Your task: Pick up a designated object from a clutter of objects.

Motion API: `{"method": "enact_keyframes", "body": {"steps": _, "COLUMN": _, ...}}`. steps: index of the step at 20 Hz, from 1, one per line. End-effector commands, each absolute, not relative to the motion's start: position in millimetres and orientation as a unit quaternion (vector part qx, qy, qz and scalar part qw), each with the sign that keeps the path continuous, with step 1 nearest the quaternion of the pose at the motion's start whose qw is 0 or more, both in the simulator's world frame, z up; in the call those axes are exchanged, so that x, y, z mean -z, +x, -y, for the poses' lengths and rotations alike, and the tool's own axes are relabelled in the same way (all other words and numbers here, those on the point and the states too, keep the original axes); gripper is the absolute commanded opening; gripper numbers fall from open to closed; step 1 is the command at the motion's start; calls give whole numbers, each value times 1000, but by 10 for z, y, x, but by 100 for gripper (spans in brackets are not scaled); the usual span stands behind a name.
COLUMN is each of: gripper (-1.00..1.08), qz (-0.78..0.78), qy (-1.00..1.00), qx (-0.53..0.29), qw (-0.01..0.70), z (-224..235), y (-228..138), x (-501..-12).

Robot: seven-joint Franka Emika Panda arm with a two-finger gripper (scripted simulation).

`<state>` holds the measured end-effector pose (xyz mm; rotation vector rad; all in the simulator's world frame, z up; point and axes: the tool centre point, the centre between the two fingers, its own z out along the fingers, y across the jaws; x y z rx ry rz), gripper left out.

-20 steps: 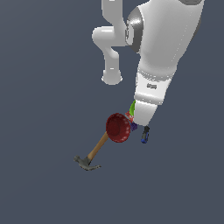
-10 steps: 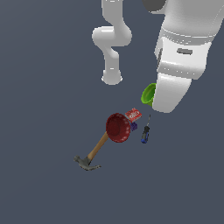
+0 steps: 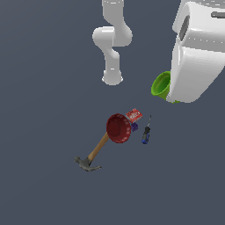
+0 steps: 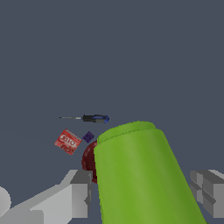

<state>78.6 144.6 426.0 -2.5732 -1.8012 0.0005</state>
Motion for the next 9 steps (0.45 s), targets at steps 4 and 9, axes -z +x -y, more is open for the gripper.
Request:
{"method": "enact_keyframes", "body": {"steps": 4, "gripper": -100, "qz": 573, "qy": -819, "qx": 0, "qw": 0, "z": -1476, "y": 823, "x": -4373}}
{"method": "enact_keyframes", "body": {"steps": 9, "gripper": -100, "qz": 573, "qy": -819, "qx": 0, "qw": 0, "z": -1481, "y": 833, "x": -4389}}
